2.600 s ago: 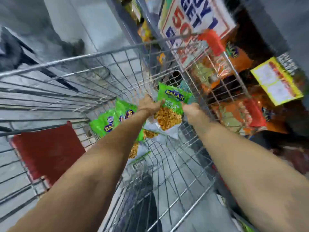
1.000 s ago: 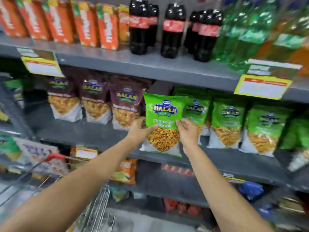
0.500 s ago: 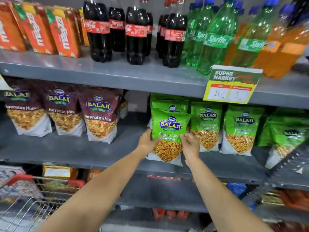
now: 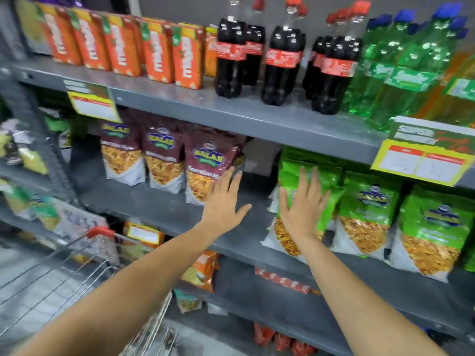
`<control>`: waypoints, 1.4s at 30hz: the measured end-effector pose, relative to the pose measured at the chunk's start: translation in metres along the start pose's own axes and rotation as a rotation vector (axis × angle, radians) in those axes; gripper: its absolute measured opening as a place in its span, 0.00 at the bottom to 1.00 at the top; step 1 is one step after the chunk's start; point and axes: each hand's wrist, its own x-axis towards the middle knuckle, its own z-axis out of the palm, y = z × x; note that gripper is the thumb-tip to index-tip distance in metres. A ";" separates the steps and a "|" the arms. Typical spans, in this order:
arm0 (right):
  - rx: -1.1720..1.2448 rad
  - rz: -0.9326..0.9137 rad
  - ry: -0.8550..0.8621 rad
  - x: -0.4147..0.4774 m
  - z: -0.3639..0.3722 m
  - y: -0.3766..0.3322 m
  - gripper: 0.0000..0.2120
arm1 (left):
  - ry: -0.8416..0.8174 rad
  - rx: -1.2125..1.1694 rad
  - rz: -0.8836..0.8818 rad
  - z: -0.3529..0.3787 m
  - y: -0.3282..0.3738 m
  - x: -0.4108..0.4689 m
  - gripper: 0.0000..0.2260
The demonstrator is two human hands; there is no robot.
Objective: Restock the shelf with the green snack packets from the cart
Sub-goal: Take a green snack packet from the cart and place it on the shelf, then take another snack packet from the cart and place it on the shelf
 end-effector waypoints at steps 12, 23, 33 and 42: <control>0.151 -0.791 -0.321 -0.089 0.103 -0.266 0.27 | 0.020 0.635 -0.395 -0.152 -0.195 -0.187 0.39; 0.156 -1.120 -0.731 -0.270 0.219 -0.379 0.27 | -0.203 0.382 -1.056 -0.121 -0.293 -0.377 0.38; -0.080 -1.243 -1.176 -0.383 0.343 -0.342 0.23 | -0.352 -0.251 -1.955 0.026 -0.279 -0.446 0.34; -0.130 -0.950 -1.568 -0.412 0.376 -0.331 0.19 | 0.238 -1.123 -2.198 0.099 -0.282 -0.476 0.28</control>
